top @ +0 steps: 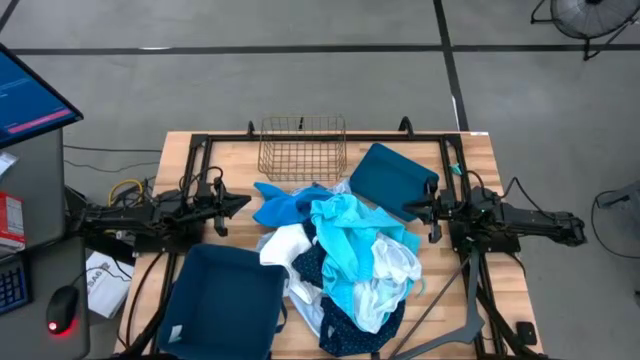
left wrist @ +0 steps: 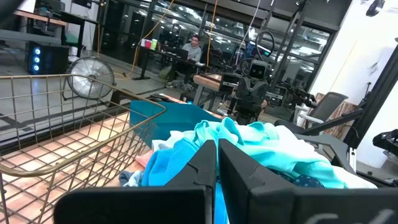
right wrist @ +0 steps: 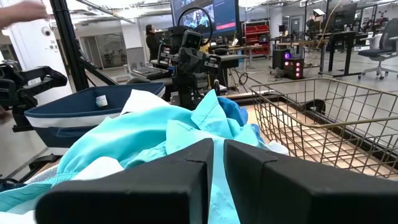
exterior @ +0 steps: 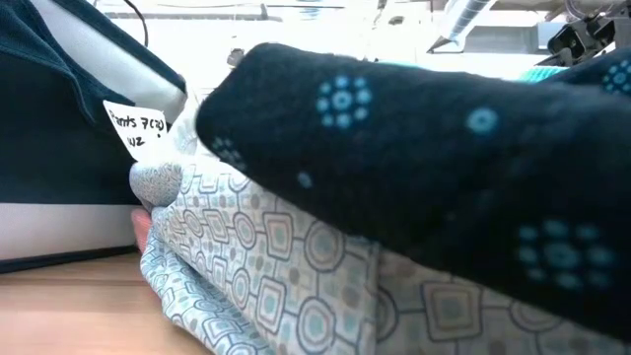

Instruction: Pick & Place Cloths

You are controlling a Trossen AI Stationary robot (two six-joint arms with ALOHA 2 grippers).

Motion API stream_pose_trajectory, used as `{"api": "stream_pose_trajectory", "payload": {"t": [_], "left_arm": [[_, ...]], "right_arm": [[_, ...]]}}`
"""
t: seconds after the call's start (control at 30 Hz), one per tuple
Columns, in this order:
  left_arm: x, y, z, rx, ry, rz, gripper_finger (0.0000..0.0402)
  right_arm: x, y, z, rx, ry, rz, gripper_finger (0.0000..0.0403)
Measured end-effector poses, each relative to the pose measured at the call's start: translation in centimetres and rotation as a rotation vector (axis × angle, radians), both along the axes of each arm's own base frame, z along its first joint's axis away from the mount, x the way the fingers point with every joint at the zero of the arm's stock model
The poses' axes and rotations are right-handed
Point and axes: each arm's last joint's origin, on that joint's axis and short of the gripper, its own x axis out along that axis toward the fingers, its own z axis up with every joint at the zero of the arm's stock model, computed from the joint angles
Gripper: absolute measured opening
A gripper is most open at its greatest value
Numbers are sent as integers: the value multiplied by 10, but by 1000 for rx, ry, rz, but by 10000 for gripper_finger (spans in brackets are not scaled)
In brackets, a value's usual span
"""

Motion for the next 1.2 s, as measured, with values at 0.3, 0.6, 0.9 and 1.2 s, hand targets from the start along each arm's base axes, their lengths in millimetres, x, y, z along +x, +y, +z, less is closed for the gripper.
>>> {"api": "stream_pose_trajectory", "payload": {"t": [0.3,0.6,0.9,1.2], "left_arm": [[0,0,0,0,0,0,2],[0,0,0,0,0,0,2],[-1,2,4,-9,-41,61,2],[-1,2,6,-9,-64,61,2]], "right_arm": [[0,0,0,0,0,0,37],[0,0,0,0,0,0,37],[0,0,0,0,0,0,37],[0,0,0,0,-1,0,37]]}}
